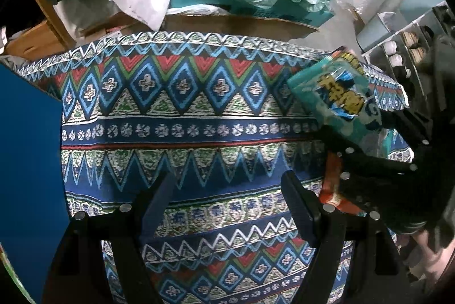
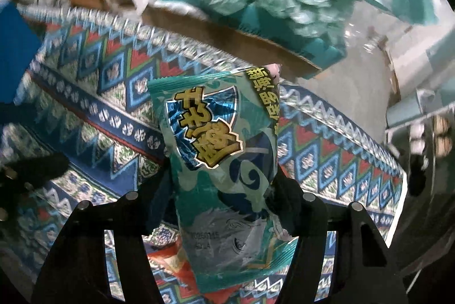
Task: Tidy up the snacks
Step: 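Grasp the orange-red bag with the left tool while the right tool holds the teal bag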
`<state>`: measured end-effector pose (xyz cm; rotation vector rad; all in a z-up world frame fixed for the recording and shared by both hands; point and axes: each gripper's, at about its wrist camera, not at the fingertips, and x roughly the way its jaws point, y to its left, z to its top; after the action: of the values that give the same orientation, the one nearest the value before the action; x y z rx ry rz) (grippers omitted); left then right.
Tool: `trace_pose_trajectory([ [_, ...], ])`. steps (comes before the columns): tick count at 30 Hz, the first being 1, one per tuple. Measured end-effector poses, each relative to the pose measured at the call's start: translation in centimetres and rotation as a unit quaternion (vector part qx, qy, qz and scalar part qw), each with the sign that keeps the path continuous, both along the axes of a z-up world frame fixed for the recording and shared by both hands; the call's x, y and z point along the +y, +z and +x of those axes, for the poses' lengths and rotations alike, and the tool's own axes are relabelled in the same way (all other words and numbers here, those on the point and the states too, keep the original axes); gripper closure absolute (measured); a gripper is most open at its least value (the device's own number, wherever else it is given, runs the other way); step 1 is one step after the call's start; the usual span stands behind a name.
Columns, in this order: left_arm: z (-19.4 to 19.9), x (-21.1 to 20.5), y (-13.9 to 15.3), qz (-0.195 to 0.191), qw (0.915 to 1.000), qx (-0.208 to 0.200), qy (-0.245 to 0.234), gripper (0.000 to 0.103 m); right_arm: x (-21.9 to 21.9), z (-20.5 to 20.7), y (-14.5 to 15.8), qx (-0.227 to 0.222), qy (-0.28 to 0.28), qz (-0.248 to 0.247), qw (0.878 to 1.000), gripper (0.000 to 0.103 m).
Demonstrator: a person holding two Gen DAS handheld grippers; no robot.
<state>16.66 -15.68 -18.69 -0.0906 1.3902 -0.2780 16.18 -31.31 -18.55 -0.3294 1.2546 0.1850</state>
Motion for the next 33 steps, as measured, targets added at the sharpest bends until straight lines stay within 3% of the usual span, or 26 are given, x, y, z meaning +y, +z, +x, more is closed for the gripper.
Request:
trace_pose_trajectory([
  [10, -0.7, -5.1, 0.7, -0.01, 0.9997, 0.001, -0.021, 0.024, -7.9, -1.3, 3.6, 0.007, -0.13, 0.045, 0.99, 0.038],
  [14, -1.0, -7.9, 0.6, -0.02, 0.9994, 0.007, -0.027, 0.024, -12.2, -2.5, 2.5, 0.027, -0.211, 0.097, 0.972, 0.038],
  [18, -1.4, -11.0, 0.3, -0.021, 0.9986, 0.01, -0.048, 0.022, -15.1, -4.6, 0.7, 0.04, -0.264, 0.113, 0.957, 0.038],
  [27, -1.6, -14.3, -0.2, -0.047, 0.9981, 0.017, -0.037, 0.017, -19.6, -8.1, -0.5, 0.041, -0.327, 0.141, 0.934, 0.038],
  [33, -2.0, -16.3, -1.5, -0.049, 0.9979, 0.031, -0.029, 0.017, -20.1, -8.2, -0.8, 0.041, -0.334, 0.139, 0.931, 0.038],
])
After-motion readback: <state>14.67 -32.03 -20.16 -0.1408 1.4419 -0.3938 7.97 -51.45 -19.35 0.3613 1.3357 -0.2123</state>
